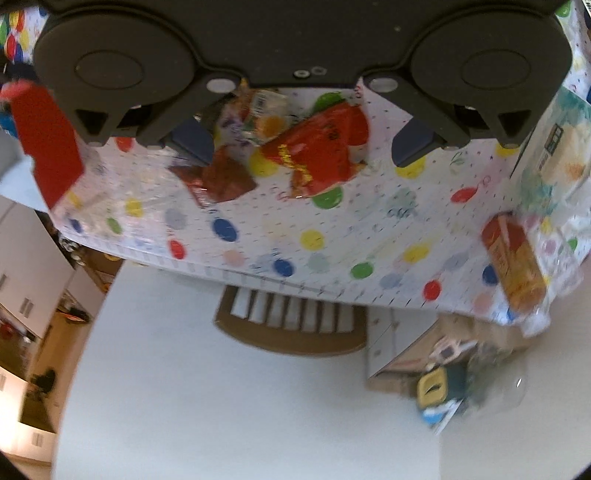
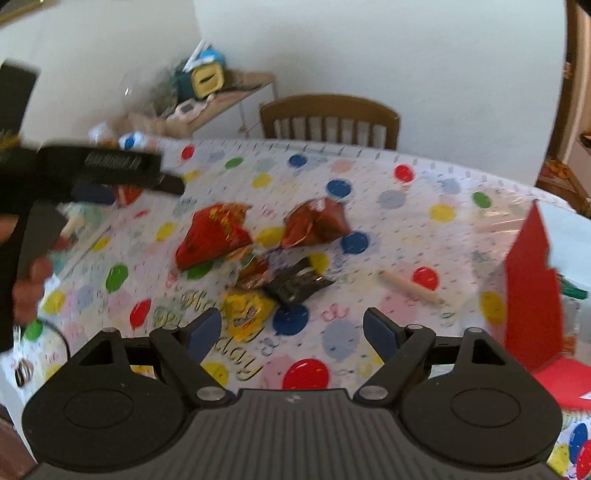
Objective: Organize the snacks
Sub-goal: 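Grasp the red chip bag with the left tool while the right tool grasps the yellow M&M's bag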
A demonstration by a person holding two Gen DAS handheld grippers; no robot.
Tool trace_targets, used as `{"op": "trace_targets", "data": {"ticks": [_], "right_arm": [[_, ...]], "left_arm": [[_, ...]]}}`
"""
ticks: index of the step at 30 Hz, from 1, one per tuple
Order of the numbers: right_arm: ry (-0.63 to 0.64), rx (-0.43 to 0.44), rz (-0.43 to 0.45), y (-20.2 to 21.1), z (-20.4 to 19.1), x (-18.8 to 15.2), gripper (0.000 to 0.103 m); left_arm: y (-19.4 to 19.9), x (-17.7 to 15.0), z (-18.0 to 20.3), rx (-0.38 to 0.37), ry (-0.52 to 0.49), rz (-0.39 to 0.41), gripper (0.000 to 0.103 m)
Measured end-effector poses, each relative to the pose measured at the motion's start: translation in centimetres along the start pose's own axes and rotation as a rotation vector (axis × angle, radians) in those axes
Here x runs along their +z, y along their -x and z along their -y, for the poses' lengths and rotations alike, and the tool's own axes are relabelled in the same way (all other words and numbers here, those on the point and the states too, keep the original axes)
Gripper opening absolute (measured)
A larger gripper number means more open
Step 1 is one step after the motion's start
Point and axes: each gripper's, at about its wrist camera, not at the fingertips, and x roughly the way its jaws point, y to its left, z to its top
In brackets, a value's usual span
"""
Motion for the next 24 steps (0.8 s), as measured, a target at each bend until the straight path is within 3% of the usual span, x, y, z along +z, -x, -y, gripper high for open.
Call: {"op": "trace_targets", "data": {"ticks": [8,15,24], "right_arm": [[0.074,0.042,-0.073,-4.3,-2.4,-0.7,0.084],[0.087,0.054,-0.080,-7.3,-3.3,-0.4,0.084],[0.115,0.048,-0.119,-11.3,-4.0,0.0,0.067]], "left_arm": [[-4.9,1.4,-2.2,0.025,0.094,-0.082,0.100],[-9.5,1.6,-2.9,0.022,0.174,-0.178,0.095],[-12.9,1.5,-2.9,0.036,0.213,-0.242,0.093]]}}
